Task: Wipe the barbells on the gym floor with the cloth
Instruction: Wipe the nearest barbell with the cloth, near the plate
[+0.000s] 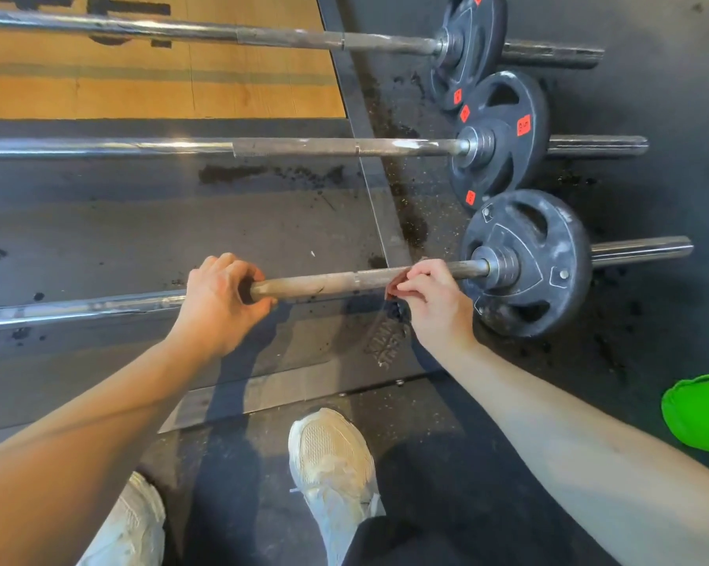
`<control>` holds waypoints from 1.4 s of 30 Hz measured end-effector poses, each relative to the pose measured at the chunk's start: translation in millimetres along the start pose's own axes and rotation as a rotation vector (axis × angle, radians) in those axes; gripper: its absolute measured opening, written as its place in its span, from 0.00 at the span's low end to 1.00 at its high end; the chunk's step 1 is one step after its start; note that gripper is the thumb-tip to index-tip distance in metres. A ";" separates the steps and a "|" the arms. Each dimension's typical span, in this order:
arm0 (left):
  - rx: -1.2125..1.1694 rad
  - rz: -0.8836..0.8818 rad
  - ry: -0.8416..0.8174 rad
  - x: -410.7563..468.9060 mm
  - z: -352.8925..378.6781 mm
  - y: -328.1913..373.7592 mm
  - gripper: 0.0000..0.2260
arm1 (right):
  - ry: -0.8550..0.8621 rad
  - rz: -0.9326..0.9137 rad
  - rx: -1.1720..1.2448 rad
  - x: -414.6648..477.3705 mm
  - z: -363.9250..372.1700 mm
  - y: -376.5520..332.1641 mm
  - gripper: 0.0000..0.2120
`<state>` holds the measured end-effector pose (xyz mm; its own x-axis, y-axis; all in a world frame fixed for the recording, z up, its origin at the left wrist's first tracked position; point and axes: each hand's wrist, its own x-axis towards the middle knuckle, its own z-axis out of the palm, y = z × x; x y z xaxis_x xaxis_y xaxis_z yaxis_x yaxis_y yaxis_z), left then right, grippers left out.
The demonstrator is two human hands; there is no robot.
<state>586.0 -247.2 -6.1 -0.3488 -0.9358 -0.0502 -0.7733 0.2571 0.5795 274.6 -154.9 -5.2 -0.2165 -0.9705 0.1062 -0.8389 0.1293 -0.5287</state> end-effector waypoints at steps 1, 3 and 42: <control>-0.003 0.002 -0.003 0.1 0.2 0.0 0.11 | 0.018 0.006 -0.003 1.6 5.3 -7.8 0.02; -0.005 -0.007 -0.014 0.6 -0.8 1.8 0.12 | 0.017 -0.032 -0.015 6.1 19.7 -31.9 0.02; -0.041 -0.082 -0.029 -2.3 -8.2 12.7 0.11 | 0.337 0.585 0.259 5.2 -3.1 -3.5 0.11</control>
<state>581.2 -243.7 8.0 -0.3008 -0.9459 -0.1216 -0.7778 0.1696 0.6052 274.8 -159.8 -0.2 -0.7713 -0.6360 -0.0234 -0.4021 0.5155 -0.7566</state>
